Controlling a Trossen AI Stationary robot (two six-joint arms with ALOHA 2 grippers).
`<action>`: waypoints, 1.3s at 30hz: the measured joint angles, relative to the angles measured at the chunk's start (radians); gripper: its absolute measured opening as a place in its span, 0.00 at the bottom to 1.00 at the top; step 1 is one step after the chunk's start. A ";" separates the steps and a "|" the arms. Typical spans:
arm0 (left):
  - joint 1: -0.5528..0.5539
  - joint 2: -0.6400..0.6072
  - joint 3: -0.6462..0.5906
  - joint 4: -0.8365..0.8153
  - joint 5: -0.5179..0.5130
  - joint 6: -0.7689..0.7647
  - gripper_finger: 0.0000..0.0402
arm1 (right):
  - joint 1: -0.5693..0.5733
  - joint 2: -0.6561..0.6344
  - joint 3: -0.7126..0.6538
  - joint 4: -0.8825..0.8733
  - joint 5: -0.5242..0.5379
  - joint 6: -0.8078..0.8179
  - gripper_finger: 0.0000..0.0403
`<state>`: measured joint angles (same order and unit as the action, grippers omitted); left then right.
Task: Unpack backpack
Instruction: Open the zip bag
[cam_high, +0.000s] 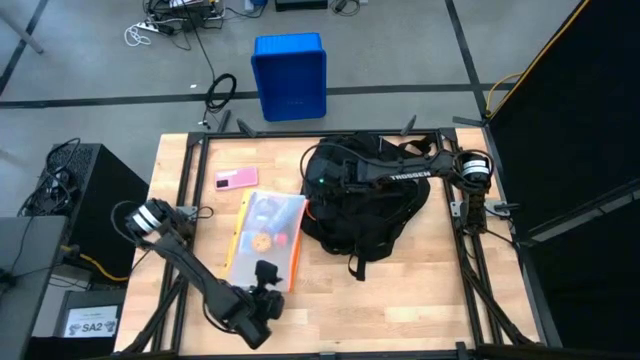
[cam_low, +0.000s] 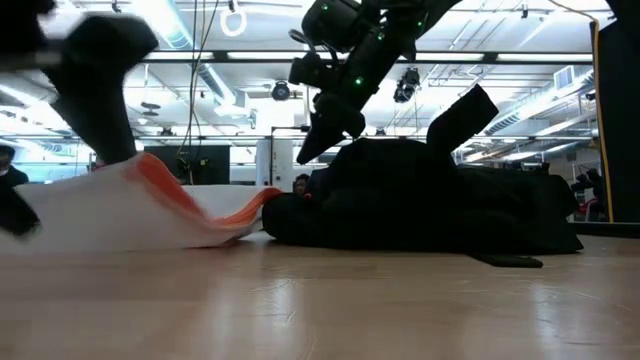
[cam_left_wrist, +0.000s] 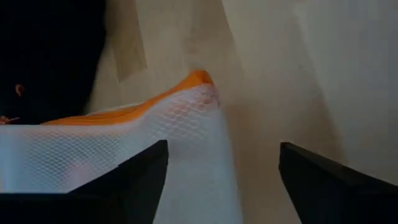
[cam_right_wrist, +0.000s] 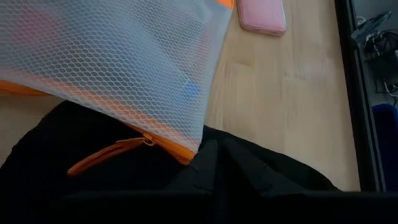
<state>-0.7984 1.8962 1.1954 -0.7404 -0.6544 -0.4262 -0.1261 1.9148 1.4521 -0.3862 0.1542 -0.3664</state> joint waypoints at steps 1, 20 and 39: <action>0.005 0.019 0.000 -0.011 -0.018 -0.009 0.71 | 0.000 0.000 0.000 0.001 -0.001 0.000 0.00; 0.083 0.062 0.000 -0.133 -0.215 -0.206 0.04 | 0.021 0.000 0.000 0.003 -0.027 -0.062 0.01; -0.007 -0.018 0.431 -0.834 -0.461 -0.316 0.00 | 0.016 0.012 0.001 0.202 -0.076 -0.262 0.00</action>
<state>-0.8059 1.8778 1.6268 -1.5749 -1.1153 -0.7421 -0.1106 1.9264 1.4528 -0.1840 0.0777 -0.6282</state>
